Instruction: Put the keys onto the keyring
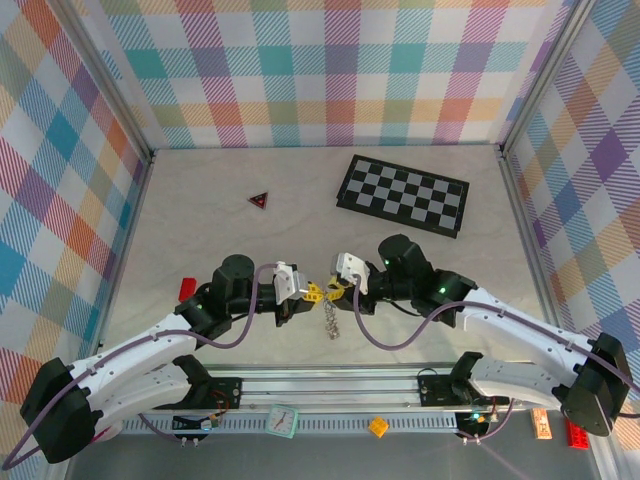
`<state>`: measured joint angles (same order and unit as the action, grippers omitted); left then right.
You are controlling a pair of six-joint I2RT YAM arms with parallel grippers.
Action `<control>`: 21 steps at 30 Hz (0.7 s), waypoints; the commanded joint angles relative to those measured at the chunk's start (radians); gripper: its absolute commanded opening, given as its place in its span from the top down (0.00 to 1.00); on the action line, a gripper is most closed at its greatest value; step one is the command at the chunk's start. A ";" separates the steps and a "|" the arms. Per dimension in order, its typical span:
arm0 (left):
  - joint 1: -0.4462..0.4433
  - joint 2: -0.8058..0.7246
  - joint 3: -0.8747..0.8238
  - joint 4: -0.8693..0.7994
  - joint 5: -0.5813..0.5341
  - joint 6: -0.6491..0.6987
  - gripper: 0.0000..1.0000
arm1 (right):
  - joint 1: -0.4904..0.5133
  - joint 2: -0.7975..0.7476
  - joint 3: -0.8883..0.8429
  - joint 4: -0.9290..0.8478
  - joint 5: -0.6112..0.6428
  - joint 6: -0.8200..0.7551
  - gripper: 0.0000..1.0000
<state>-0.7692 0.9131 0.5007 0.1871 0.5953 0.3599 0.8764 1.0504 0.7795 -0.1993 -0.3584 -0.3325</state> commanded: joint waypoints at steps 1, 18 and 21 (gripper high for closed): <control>-0.012 -0.004 0.009 0.063 0.053 0.016 1.00 | -0.005 0.010 -0.013 0.042 -0.037 -0.006 0.78; -0.013 -0.012 0.038 -0.028 -0.036 0.035 0.80 | -0.005 0.034 0.063 -0.111 -0.033 -0.135 1.00; -0.014 -0.005 0.065 -0.108 -0.060 0.067 0.79 | -0.004 0.062 0.122 -0.222 -0.013 -0.182 1.00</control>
<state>-0.7700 0.9184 0.5209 0.1429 0.5556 0.3859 0.8707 1.0954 0.8227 -0.3157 -0.3801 -0.4397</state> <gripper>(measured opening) 0.207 0.046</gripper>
